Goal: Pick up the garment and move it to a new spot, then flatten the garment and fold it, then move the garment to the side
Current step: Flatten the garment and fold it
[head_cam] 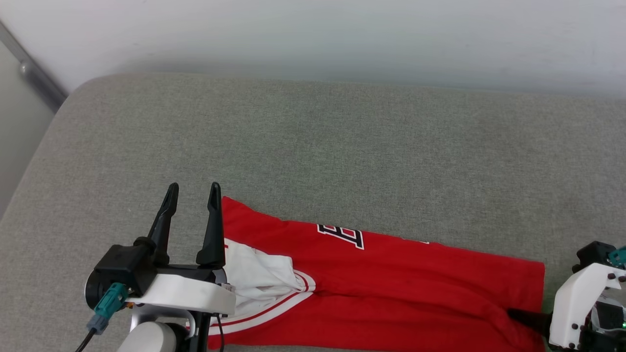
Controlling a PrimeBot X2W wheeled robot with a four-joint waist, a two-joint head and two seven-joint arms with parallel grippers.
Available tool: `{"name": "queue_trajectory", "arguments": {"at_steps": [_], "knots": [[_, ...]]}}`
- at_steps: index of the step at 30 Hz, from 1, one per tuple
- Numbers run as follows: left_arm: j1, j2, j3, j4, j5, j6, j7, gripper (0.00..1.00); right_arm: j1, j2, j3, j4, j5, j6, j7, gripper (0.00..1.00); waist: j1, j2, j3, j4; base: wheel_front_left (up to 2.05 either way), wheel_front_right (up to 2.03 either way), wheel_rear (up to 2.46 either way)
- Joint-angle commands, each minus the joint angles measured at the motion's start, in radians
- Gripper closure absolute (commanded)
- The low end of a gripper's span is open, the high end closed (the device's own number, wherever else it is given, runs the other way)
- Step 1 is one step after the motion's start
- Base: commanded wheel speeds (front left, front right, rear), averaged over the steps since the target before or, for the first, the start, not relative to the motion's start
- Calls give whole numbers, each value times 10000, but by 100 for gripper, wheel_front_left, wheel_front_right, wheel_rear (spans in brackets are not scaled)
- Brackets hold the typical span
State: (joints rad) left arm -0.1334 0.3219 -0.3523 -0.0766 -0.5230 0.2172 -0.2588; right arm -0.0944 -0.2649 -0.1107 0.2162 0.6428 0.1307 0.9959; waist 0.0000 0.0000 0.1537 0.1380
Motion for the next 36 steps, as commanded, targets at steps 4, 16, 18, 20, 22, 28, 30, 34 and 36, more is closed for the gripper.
{"name": "queue_trajectory", "arguments": {"at_steps": [4, 16, 18, 20, 22, 28, 30, 34, 36], "knots": [[-25, 5, -31, 85, 48, 29, -47, 0, -166, 51, 555, 297, 282, 0, -294, 100, 0, 0, -152, -67, 0, 0, 0], [739, 326, -75, 391, 100, 395, 266, 0, -154, -964, 780, 18, 540, -2, -906, 100, 0, 0, -1195, -672, 0, 0, 0], [878, 333, -74, 378, 60, 450, 293, 0, 19, -1061, 527, 59, 452, -2, -958, 100, 0, 0, -1339, -796, 0, 0, 0], [977, 360, -65, 353, 38, 494, 315, 0, 155, -1200, 118, 125, 415, -2, -940, 100, 0, 0, -1422, -892, 0, 0, 0], [1065, 367, -81, 298, 34, 549, 357, 0, 306, -1345, -317, 173, 362, -2, -946, 100, 0, 0, -1493, -964, 0, 0, 0], [1151, 454, -88, 284, 7, 510, 384, 0, 487, -1373, -1737, 191, 219, -2, -714, 100, 0, 0, -1595, -1058, 0, 0, 0], [1174, 463, -83, 303, -13, 507, 362, 0, 342, -1016, -2062, 152, 465, 0, -330, 100, 0, 0, -1609, -1076, 0, 0, 0], [1232, 427, -143, 276, 0, 564, 420, 0, 19, 54, -2465, 48, 1301, 0, 809, 100, 0, 0, -1640, -1054, 0, 0, 0], [1241, 426, -139, 271, -43, 589, 434, 0, -252, 896, -2657, -20, 2036, 0, 1334, 100, 0, 0, -1641, -1021, 0, 0, 0]]}}
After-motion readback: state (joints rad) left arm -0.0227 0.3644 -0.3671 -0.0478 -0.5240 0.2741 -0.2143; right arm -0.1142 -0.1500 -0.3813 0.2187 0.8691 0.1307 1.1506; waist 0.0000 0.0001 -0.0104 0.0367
